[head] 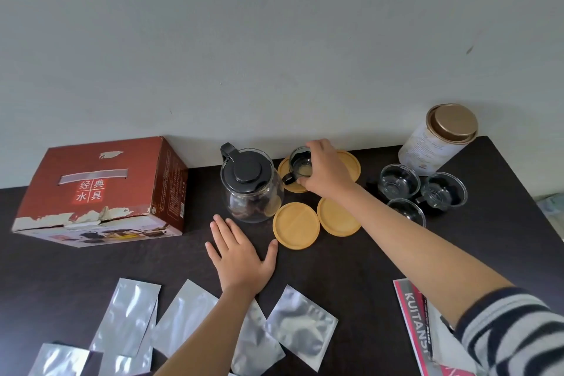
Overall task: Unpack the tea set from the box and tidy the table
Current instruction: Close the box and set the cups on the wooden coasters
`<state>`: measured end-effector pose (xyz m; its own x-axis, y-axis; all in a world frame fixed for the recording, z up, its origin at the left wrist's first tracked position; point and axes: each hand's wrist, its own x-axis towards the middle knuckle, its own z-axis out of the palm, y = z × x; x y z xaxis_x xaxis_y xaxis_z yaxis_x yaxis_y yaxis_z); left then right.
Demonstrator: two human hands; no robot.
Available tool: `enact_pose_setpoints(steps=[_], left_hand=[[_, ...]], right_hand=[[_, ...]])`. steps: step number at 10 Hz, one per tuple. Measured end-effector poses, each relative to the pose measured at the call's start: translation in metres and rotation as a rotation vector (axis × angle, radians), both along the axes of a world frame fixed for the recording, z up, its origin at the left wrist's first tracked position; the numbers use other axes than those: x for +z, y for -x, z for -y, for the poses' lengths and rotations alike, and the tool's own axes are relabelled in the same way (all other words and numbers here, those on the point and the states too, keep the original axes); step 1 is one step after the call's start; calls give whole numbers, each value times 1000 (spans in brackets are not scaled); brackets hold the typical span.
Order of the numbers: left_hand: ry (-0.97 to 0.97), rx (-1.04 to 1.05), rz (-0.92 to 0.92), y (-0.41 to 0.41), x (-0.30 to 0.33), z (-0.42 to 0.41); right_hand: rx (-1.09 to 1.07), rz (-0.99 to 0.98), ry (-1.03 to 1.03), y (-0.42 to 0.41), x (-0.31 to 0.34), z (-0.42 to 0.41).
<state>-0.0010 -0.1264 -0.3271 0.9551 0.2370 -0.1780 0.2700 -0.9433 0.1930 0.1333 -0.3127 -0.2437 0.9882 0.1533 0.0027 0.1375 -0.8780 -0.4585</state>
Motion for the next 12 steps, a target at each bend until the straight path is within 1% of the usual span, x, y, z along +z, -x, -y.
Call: enact_pose_setpoints(steps=[1, 3, 4, 5, 6, 7, 8, 9, 10, 12], left_hand=[[1, 0, 4, 0, -1, -1], [9, 1, 13, -1, -2, 0], [-3, -1, 11, -1, -3, -1], [0, 0, 11, 0, -2, 0], [-6, -6, 5, 0, -2, -1], [-3, -9, 6, 0, -2, -2], [-1, -9, 2, 1, -1, -1], [4, -5, 8, 0, 0, -1], [5, -7, 5, 0, 1, -1], [3, -6, 4, 0, 1, 1]], right_hand=[[-34, -11, -65, -3, -3, -2], [-35, -27, -122, -4, -7, 1], [-6, -23, -117, 1, -7, 6], [-26, -16, -79, 11, -1, 18], [-138, 6, 94, 23, 8, 46], [-267, -90, 354, 30, 18, 85], [-343, -274, 452, 33, 22, 112], [-347, -338, 425, 34, 19, 123], [-374, -349, 344, 36, 17, 124], [-423, -302, 317, 37, 13, 123]])
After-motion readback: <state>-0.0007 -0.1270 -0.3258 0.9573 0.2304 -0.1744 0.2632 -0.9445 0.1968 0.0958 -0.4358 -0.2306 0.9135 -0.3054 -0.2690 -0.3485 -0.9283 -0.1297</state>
